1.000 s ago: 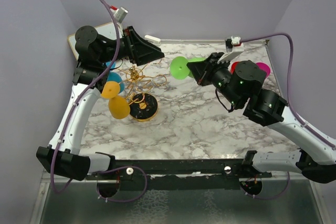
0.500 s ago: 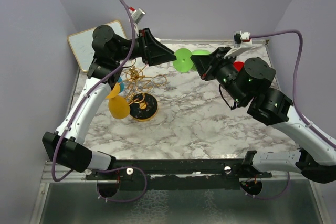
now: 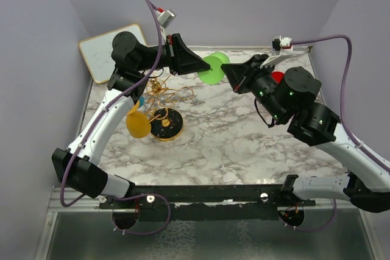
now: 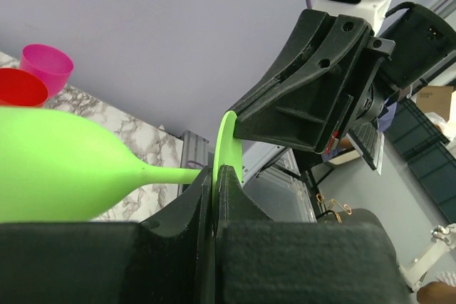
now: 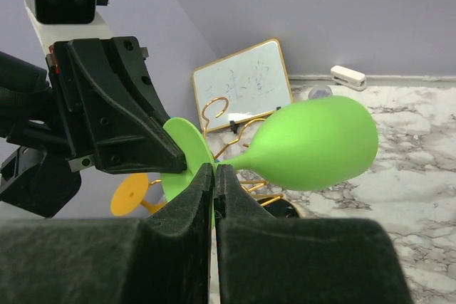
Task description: Take the wine glass off the wine glass rack
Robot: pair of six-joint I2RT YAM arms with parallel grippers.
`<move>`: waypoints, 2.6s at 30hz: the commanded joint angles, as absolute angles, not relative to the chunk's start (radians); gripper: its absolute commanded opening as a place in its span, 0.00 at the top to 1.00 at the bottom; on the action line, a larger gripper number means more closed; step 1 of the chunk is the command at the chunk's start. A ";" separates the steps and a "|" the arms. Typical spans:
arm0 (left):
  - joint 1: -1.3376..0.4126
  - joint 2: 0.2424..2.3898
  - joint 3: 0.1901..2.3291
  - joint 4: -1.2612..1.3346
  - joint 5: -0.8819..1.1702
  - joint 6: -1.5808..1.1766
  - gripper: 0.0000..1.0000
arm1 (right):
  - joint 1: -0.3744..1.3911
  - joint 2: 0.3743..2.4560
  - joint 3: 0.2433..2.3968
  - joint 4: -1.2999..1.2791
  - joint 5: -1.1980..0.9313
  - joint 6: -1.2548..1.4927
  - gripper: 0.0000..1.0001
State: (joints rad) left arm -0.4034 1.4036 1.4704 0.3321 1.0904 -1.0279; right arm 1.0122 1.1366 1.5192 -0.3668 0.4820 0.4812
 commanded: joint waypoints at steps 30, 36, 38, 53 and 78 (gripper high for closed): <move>-0.422 1.370 1.375 0.709 1.189 -1.168 1.00 | 1.011 1.068 1.373 -0.291 0.045 0.279 0.67; -0.422 1.364 1.368 0.695 1.190 -1.153 1.00 | 1.011 1.052 1.360 -0.280 0.074 0.289 0.67; -0.422 1.365 1.363 0.695 1.190 -1.151 1.00 | 1.010 1.039 1.356 -0.271 0.083 0.291 0.65; -0.423 1.323 1.320 0.698 1.191 -1.145 1.00 | 1.010 1.043 1.344 -0.236 0.113 0.294 0.90; -0.421 1.256 1.279 0.227 0.864 -1.003 0.04 | 1.011 0.917 0.834 0.248 0.459 -0.540 0.99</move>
State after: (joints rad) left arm -0.4210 1.2949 1.3479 0.2119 0.9726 -0.9157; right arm 1.0111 0.8661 1.0077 -0.0330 0.3164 -0.1303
